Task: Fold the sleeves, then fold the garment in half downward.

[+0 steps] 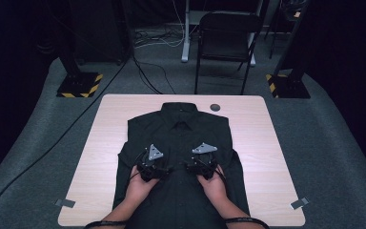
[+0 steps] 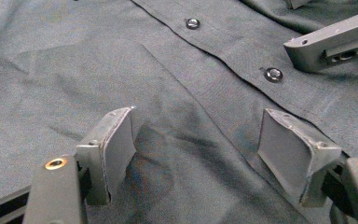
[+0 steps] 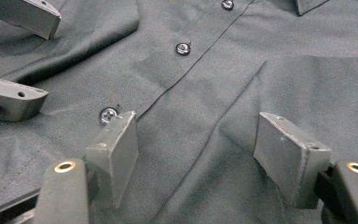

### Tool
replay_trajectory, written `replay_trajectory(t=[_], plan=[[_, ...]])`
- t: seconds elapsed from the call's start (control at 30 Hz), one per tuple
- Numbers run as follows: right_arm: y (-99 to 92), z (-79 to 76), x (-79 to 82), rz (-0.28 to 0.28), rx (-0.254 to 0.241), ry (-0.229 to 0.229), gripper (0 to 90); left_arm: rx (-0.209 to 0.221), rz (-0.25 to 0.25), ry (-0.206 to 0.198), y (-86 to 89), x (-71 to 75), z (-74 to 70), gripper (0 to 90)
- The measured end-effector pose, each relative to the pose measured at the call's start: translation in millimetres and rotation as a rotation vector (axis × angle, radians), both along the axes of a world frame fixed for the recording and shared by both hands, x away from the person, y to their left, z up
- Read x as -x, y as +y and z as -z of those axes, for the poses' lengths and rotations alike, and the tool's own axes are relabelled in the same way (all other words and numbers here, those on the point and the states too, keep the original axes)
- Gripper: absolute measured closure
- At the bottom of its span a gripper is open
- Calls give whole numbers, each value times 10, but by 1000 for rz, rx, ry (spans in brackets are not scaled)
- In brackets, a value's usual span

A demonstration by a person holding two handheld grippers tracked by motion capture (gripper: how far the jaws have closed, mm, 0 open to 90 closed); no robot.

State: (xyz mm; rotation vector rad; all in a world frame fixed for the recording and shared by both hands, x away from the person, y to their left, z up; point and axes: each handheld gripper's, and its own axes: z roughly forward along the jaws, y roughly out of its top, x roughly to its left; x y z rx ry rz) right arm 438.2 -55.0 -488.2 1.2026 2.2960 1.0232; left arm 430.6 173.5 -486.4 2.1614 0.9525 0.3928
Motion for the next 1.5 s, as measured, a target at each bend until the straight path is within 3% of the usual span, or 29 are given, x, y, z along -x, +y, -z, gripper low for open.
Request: replay_trajectory(t=[0.27, 0.47, 0.57, 0.63, 0.7, 0.77, 0.8, 0.9, 1.0, 1.1, 1.23, 1.4, 1.47, 1.5], plan=[[-2, 0, 10, 8, 0, 3, 283, -2, 2, 0, -1, 13, -1, 261], [-3, -3, 104, 5, 0, 2, 280, -3, -1, 1, -3, 128, -5, 261], [-1, -4, 158, 19, 8, 4, 229, -5, 1, 4, -6, 189, -9, 248], [-11, -15, 180, 15, -6, 16, 214, -27, 5, 29, -23, 201, -33, 210], [-32, -95, 191, 2, -7, -1, 217, -46, 14, 50, -26, 194, -99, 182], [-69, -242, 174, -18, -7, -47, 218, -37, 18, 27, 0, 177, -218, 170], [-134, -393, 121, -22, -16, -74, 217, -30, 17, 2, 22, 160, -289, 160], [-230, -499, 49, -12, -31, -83, 216, -21, 0, -50, 128, 48, -468, 151], [-399, -517, -67, 24, -26, -76, 215, -36, -46, -82, 255, -100, -533, 140], [-562, -420, -141, 65, -24, -47, 216, -58, -82, -91, 395, -243, -472, 139], [-684, -260, -180, 88, -12, -27, 208, -40, -122, -57, 538, -364, -276, 137], [-728, -69, -161, 82, 51, -19, 206, -54, -125, -34, 593, -390, -69, 135], [-749, -14, -142, 91, 46, -13, 202, -75, -114, -27, 590, -381, -17, 135], [-765, -2, -133, 96, 28, -13, 201, -59, -110, -28, 597, -373, -3, 134]])
